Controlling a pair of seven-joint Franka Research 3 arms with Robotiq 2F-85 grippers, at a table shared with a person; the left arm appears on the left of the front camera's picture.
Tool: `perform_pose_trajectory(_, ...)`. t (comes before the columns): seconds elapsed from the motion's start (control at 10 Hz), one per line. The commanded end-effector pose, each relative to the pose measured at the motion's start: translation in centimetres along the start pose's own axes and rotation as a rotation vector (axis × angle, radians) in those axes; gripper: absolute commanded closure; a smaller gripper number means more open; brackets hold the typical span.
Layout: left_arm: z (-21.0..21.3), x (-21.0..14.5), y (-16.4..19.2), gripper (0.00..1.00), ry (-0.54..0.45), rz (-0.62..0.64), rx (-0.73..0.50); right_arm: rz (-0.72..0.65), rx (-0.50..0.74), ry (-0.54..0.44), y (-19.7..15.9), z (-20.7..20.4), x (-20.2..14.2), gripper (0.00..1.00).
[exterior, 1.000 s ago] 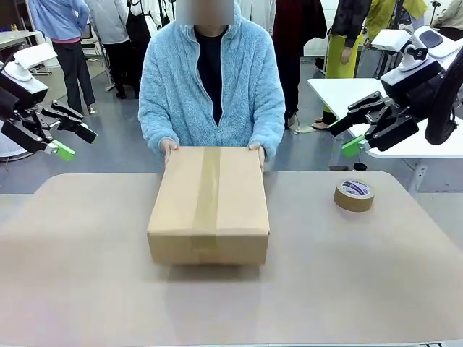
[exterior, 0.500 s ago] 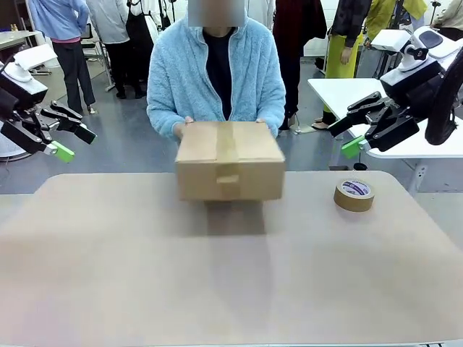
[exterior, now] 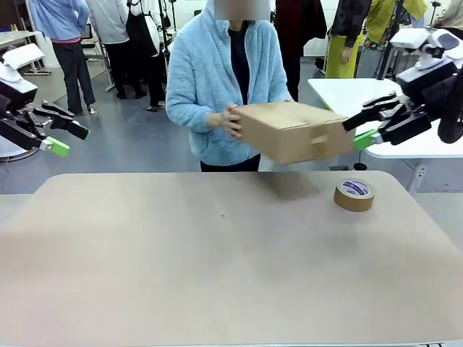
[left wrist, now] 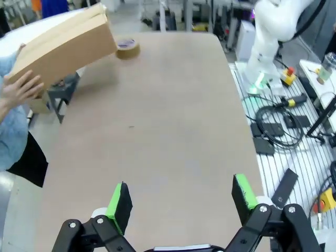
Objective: Wrap the clocks to prevent damage.
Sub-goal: After the human seals the box with tape, release both hands from the side flaps of the Package Box.
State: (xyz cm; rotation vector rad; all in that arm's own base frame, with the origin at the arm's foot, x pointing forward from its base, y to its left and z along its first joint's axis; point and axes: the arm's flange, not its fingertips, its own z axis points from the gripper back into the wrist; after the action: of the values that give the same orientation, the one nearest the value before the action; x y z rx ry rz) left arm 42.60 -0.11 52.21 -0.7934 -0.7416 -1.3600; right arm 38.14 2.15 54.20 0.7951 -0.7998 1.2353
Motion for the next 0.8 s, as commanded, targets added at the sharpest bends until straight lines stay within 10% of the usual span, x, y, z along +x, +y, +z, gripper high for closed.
perform_pose_trajectory(0.0,1.0,-2.8,1.1,0.00,-0.129,-0.016,0.033,-0.008,-0.018,-0.129,-1.6,1.7,-2.1,0.00)
perform_pose_trajectory(0.7,6.1,-7.7,1.0,0.00,-0.338,0.042,0.208,-0.057,-0.087,-0.306,-1.4,6.2,-8.1,0.00)
